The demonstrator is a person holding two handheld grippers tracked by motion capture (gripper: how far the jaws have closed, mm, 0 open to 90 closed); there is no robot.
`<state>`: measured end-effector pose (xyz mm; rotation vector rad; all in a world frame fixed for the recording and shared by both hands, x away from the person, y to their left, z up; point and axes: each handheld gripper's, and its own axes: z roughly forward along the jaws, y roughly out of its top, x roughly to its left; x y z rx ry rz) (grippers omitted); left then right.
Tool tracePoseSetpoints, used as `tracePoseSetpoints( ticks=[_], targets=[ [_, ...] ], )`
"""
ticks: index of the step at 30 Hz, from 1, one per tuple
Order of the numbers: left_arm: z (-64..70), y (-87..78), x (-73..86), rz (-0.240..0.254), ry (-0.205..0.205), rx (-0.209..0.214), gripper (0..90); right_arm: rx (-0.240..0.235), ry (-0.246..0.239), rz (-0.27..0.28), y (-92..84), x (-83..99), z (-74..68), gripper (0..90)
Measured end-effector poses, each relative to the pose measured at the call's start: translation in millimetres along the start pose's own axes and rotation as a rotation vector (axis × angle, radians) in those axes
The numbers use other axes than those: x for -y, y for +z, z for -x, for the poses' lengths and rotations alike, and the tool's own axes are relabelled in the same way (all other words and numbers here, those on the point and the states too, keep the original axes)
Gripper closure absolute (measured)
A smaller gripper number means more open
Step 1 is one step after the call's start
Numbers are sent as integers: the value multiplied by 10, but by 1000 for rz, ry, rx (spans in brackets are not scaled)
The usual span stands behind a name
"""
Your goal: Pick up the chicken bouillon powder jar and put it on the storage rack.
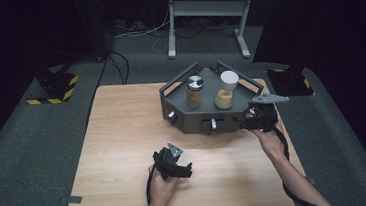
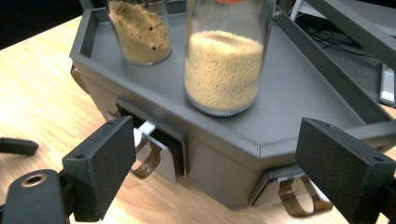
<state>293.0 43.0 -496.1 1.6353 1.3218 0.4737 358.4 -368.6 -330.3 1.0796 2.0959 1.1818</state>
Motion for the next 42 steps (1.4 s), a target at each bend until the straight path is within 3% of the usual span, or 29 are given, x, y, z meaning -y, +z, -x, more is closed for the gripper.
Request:
tracePoseSetpoints(
  ticks=[20, 31, 42],
  targets=[
    [2, 1, 1, 1, -1, 0, 24, -10, 36, -30, -32, 434, -75, 127],
    [5, 2, 0, 0, -1, -2, 23, 1, 46, -83, 49, 733, -142, 126],
    [10, 5, 0, 1, -2, -3, 21, 24, 92, -112, 139, 1014, -127, 127]
  ],
)
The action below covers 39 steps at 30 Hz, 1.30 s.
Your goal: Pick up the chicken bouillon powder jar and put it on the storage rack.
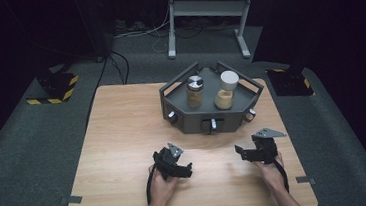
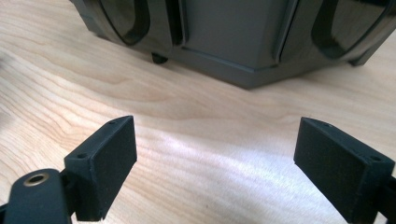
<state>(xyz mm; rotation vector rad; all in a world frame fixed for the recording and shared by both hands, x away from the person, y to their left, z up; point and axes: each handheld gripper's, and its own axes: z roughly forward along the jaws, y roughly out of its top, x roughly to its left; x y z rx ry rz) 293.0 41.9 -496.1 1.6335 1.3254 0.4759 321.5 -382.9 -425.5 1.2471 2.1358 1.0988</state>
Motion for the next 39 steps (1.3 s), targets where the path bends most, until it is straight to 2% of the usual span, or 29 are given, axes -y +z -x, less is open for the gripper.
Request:
tracePoseSetpoints(
  ticks=[9, 19, 30, 39],
  targets=[
    [0, -1, -5, -3, 2, 0, 20, 7, 28, -13, 38, 157, -37, 129],
    [3, 3, 1, 1, -2, -1, 20, 27, 37, -53, 81, 173, -94, 132],
    [7, 5, 3, 2, -4, -2, 19, 40, 12, -73, 182, 208, -188, 132],
    [8, 6, 4, 3, -4, -2, 18, 32, -2, -80, 186, 215, -194, 128]
  ],
)
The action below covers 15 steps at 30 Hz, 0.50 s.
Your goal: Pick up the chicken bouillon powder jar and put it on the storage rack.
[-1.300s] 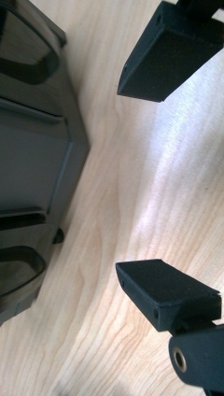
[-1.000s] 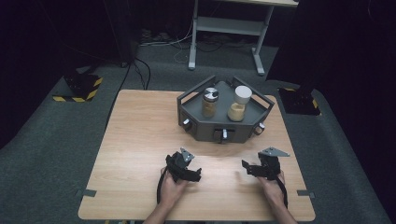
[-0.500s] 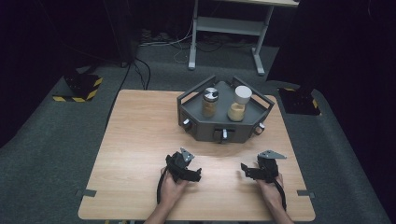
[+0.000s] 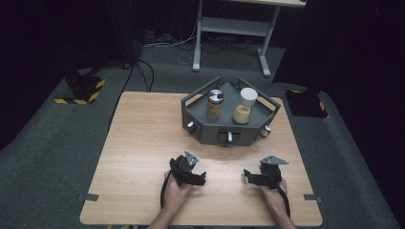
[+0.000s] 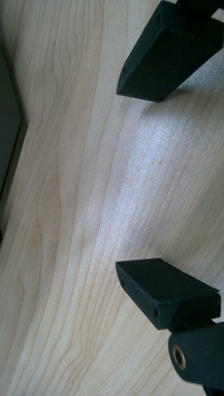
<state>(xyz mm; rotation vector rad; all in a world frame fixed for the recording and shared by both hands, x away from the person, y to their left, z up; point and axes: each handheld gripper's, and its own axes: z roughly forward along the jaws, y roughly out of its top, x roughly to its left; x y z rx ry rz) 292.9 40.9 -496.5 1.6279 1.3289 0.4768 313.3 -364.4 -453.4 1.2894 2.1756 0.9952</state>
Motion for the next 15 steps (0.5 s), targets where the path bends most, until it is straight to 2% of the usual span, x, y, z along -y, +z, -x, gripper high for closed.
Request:
tracePoseSetpoints(
  ticks=[10, 15],
  targets=[
    [2, 1, 2, 1, -2, 0, 18, -6, 8, 4, -1, 8, 15, 128],
    [2, 1, 3, 2, -3, 0, 18, 11, -11, -4, 6, -7, -33, 127]
  ],
)
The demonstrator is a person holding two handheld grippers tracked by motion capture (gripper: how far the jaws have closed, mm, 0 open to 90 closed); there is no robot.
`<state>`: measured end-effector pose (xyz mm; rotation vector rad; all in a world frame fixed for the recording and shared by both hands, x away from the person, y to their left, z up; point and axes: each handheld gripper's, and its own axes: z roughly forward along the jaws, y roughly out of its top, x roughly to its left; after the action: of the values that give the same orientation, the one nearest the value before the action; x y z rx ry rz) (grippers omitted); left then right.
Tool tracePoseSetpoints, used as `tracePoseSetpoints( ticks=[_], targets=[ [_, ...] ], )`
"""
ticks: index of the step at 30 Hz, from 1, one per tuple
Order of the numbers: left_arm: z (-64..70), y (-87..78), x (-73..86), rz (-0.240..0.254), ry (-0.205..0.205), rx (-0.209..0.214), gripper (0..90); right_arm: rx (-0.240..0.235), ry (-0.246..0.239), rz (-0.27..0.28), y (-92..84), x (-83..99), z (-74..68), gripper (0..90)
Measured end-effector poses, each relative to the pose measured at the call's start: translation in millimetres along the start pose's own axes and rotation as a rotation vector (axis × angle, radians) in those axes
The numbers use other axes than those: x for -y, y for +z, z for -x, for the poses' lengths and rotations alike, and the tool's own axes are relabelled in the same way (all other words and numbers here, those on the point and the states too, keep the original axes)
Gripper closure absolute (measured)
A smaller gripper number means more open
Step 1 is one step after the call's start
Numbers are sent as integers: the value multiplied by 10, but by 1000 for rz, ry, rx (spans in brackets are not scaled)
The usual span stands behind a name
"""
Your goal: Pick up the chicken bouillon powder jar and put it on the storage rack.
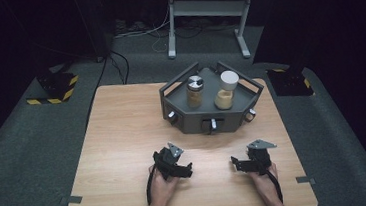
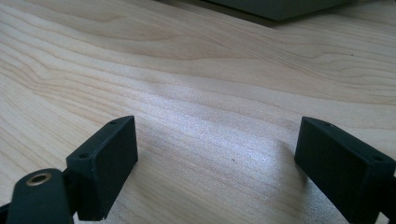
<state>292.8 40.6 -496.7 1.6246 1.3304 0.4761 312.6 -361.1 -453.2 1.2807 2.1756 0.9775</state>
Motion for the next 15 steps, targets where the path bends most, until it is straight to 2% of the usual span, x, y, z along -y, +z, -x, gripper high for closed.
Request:
tracePoseSetpoints(
  ticks=[15],
  targets=[
    [2, 0, 1, 0, 1, -1, 18, 8, -8, -6, 3, -9, -26, 125]
  ],
)
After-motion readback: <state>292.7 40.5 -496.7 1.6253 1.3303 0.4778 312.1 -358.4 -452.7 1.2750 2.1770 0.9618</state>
